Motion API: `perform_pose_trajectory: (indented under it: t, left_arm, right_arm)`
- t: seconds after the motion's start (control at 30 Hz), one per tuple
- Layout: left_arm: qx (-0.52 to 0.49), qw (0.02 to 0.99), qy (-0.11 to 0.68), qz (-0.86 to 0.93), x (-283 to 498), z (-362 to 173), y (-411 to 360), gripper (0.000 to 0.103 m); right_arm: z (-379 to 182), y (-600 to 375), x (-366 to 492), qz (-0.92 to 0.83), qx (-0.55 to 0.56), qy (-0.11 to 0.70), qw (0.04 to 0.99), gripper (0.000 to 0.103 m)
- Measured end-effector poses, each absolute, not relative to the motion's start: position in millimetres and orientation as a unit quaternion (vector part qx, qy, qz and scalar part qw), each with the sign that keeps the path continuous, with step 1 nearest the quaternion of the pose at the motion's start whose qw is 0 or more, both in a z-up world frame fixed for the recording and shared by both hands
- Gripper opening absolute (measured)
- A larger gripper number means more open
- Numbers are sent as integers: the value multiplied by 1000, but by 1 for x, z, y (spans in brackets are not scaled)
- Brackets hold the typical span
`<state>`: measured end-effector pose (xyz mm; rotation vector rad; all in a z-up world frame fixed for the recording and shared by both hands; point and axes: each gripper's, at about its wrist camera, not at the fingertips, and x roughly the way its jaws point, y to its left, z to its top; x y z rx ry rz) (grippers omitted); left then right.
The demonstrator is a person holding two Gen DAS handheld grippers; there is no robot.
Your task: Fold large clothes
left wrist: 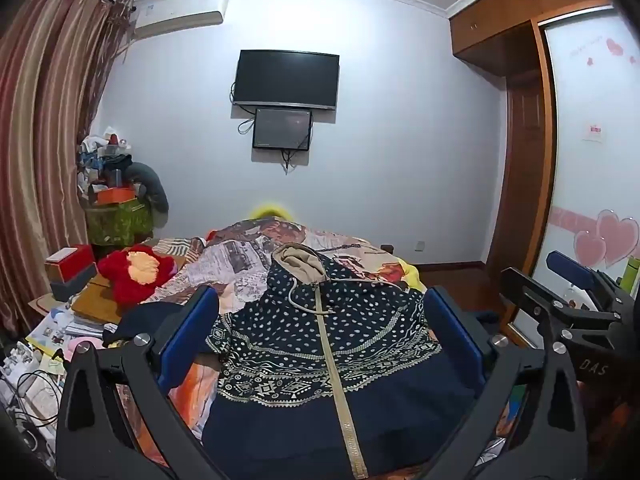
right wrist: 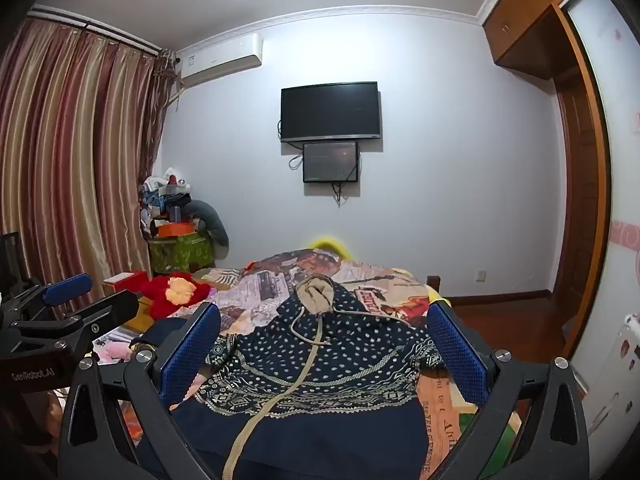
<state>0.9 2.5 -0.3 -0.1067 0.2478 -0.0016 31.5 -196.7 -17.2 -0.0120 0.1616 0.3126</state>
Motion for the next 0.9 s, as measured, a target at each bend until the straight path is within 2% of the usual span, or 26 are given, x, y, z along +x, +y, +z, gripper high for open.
perform_pose_trajectory:
  t: [0.9]
  left_arm:
    - [-55,989,134,5,8,-9,6,103]
  right_arm:
    - [-19,-196,34,153,-5,88,984,103]
